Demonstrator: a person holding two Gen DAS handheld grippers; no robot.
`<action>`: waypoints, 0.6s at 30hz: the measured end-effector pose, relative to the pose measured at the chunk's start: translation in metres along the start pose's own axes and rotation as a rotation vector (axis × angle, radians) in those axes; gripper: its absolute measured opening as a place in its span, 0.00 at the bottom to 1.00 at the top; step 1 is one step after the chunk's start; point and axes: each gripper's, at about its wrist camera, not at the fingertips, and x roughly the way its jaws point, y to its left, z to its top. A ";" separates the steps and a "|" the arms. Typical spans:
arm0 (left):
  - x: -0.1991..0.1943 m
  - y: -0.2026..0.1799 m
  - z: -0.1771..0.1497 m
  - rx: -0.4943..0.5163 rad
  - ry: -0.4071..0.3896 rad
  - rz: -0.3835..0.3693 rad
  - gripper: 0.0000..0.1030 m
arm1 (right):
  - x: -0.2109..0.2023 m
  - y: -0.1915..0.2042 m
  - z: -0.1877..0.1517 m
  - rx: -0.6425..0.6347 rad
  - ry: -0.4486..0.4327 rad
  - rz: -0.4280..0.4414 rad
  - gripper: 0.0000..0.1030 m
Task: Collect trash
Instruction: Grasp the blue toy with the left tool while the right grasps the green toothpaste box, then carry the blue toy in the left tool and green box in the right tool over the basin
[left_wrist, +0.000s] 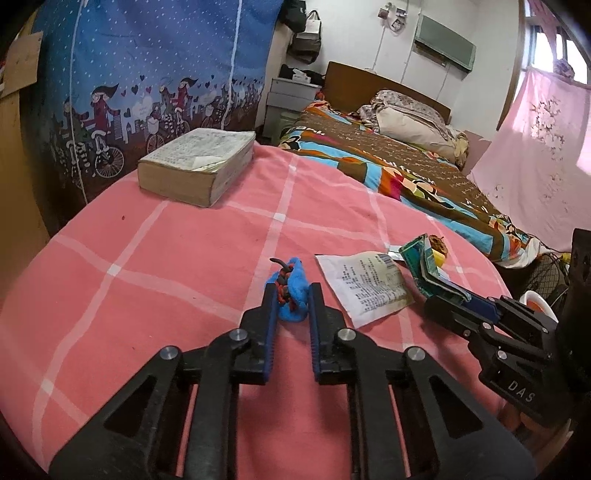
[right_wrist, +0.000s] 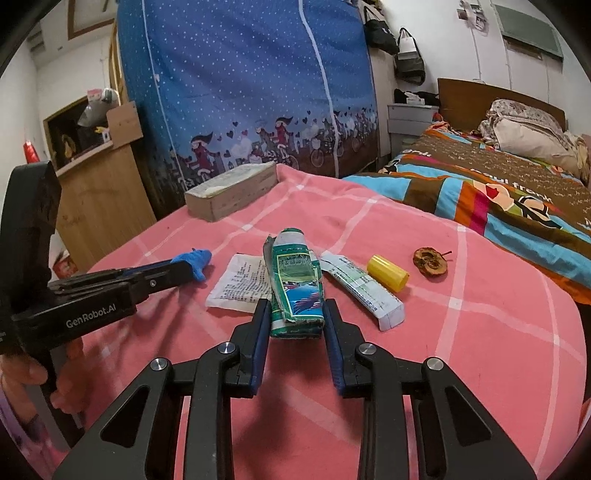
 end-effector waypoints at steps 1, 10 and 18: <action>-0.001 -0.001 0.000 0.004 -0.004 0.002 0.17 | -0.001 0.000 0.000 0.003 -0.003 0.002 0.25; -0.016 -0.012 -0.003 0.060 -0.098 0.022 0.15 | -0.014 0.000 -0.004 0.017 -0.067 -0.016 0.25; -0.029 -0.021 -0.006 0.090 -0.174 0.043 0.15 | -0.033 -0.003 -0.006 0.039 -0.169 -0.051 0.25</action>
